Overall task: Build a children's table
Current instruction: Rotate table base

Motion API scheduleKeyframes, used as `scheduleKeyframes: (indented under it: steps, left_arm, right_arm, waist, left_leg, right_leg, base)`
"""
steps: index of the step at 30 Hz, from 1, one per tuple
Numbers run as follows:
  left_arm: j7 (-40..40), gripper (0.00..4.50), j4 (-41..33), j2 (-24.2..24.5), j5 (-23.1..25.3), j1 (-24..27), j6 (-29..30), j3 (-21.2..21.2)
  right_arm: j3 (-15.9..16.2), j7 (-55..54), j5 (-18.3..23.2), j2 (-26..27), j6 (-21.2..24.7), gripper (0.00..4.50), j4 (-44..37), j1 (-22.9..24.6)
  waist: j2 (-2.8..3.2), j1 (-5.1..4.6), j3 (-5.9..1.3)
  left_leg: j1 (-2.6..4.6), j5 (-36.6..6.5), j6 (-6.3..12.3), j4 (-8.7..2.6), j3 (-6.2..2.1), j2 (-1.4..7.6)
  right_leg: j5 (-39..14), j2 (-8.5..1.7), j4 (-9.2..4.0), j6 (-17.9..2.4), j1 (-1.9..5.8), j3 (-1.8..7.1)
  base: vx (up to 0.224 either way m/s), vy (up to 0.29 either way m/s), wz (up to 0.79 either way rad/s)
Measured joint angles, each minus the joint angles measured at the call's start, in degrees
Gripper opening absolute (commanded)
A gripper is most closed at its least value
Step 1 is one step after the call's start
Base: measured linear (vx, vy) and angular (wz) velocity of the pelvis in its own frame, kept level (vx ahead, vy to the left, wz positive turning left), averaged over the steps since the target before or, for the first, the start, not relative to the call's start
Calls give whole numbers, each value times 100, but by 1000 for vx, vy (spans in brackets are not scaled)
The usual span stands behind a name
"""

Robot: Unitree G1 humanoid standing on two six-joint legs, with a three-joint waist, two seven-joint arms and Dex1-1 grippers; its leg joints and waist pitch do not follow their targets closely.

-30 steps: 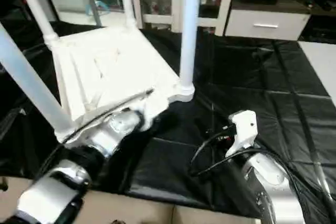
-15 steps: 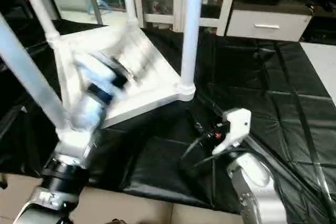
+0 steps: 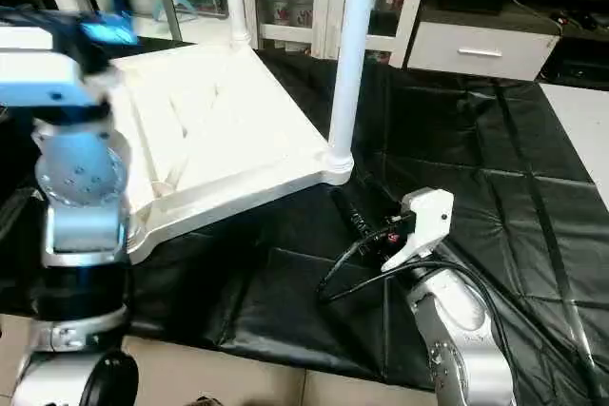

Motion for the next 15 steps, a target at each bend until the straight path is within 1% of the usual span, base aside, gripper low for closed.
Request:
scheduleKeyframes:
  steps: [3, 8, 12, 15]
  left_arm:
    - [272, 446, 1, 178, 163, -101, 13, 84]
    - [562, 446, 13, 258, 267, -189, 117, 283]
    - [841, 446, 239, 191, -28, -211, 512, 609]
    - [849, 446, 545, 276, -296, -191, 657, 661]
  right_arm:
    - [0, 3, 0, 2, 0, 287, 0, 1]
    - [0, 11, 0, 3, 0, 287, 19, 3]
    - [1, 16, -1, 7, 0, 287, 56, 3]
    - [0, 21, -1, 7, 0, 287, 63, 3]
  waist:
    - [-2, 4, -1]
    - [-23, 7, -1]
    - [-28, 7, 0]
    - [-37, 12, -3]
  left_leg:
    - [2, 0, 0, 2, 0, 0]
    - [0, 0, 0, 11, -2, 0]
    - [0, 0, 0, 19, -4, 0]
    - [2, 0, 0, 19, -10, 0]
  right_leg:
    - [0, 0, 2, 0, 1, 1]
    - [4, 0, 4, -2, 2, 1]
    - [7, 0, 9, -1, 2, 1]
    - [10, 2, 10, 8, 4, 0]
  base:
    - [0, 0, 0]
    - [0, 0, 0]
    - [0, 0, 0]
    - [0, 0, 0]
